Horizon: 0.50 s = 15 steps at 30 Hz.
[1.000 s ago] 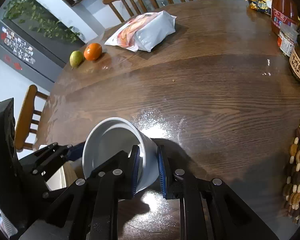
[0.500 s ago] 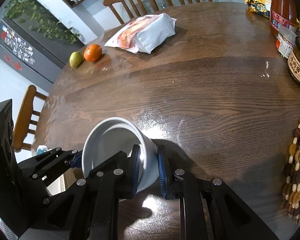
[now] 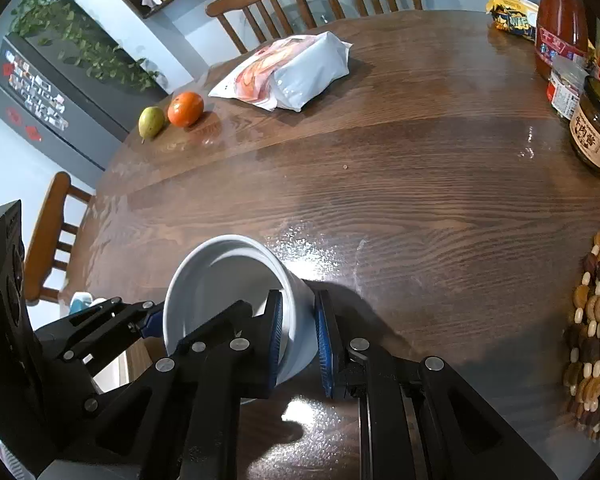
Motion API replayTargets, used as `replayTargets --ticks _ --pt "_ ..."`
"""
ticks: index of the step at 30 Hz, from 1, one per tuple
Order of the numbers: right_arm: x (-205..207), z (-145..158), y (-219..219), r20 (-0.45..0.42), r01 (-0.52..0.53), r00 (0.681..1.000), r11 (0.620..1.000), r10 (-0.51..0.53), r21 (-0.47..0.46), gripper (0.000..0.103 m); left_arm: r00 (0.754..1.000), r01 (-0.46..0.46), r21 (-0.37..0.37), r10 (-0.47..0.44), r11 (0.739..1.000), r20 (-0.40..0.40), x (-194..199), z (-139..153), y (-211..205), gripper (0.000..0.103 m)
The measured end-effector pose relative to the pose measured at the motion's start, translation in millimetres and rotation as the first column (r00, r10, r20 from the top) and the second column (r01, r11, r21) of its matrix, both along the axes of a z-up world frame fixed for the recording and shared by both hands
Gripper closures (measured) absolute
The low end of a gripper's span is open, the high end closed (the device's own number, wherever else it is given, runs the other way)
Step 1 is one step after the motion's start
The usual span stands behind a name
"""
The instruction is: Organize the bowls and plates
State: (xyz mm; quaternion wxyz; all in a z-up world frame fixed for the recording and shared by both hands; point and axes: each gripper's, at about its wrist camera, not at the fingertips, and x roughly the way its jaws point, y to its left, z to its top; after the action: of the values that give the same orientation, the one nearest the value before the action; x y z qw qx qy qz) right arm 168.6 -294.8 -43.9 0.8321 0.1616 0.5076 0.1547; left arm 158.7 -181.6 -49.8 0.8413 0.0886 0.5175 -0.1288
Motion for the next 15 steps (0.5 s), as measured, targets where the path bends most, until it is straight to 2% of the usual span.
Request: replayTargets --ticks 15 --pt "-9.3 2.8 -0.5 0.027 0.011 1.0 1.0 -0.011 0.018 0.086 0.999 -0.012 -0.004 0.012 1.0 0.05 -6.3 5.4 2.6 0.081"
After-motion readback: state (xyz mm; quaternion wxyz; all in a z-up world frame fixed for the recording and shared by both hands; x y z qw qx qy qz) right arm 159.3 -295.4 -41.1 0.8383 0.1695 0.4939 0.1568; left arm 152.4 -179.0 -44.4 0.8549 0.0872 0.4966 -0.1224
